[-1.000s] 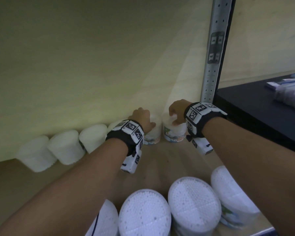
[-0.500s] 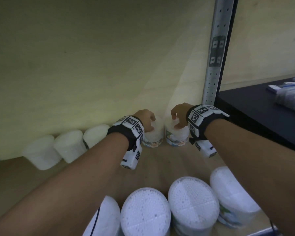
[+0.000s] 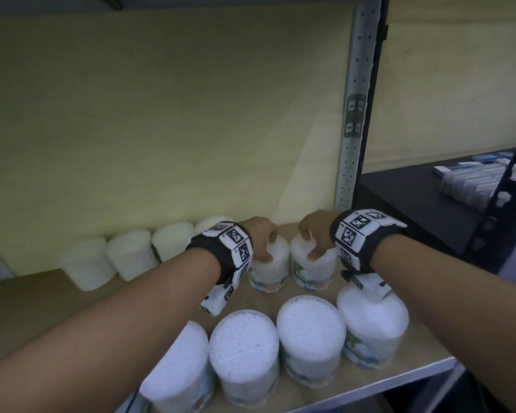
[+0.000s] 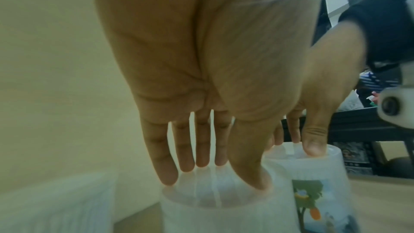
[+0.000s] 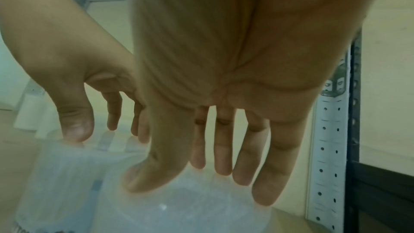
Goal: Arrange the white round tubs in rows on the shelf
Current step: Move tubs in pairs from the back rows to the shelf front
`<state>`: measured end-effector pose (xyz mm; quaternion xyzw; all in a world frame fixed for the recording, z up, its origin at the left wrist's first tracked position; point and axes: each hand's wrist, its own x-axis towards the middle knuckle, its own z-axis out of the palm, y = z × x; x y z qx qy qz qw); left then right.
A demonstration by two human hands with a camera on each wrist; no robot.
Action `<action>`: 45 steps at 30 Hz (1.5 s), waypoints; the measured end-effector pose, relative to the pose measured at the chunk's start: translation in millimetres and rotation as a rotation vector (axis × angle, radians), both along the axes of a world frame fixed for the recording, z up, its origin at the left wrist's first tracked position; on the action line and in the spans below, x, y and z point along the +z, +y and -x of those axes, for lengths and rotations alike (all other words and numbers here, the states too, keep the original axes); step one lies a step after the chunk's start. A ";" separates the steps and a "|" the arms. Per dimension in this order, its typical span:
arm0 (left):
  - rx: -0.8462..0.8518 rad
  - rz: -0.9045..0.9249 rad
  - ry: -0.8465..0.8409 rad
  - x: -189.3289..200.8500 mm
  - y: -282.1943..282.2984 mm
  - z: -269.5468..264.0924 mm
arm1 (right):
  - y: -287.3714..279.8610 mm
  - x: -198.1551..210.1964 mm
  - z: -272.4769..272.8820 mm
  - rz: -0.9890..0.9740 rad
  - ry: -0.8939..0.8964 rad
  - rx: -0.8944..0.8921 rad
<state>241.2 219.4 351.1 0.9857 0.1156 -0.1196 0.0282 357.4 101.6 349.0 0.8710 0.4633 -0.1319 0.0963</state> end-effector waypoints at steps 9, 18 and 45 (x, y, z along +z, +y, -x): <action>-0.024 0.075 -0.041 -3.8 -29.0 25.9 | -41.9 8.5 23.5 0.013 0.040 0.063; -0.051 0.013 -0.006 -1.1 -46.8 35.8 | -61.2 9.6 36.3 -0.005 0.030 0.014; 0.259 0.070 -0.070 27.5 54.5 107.4 | 15.6 39.7 64.4 -0.238 0.049 0.071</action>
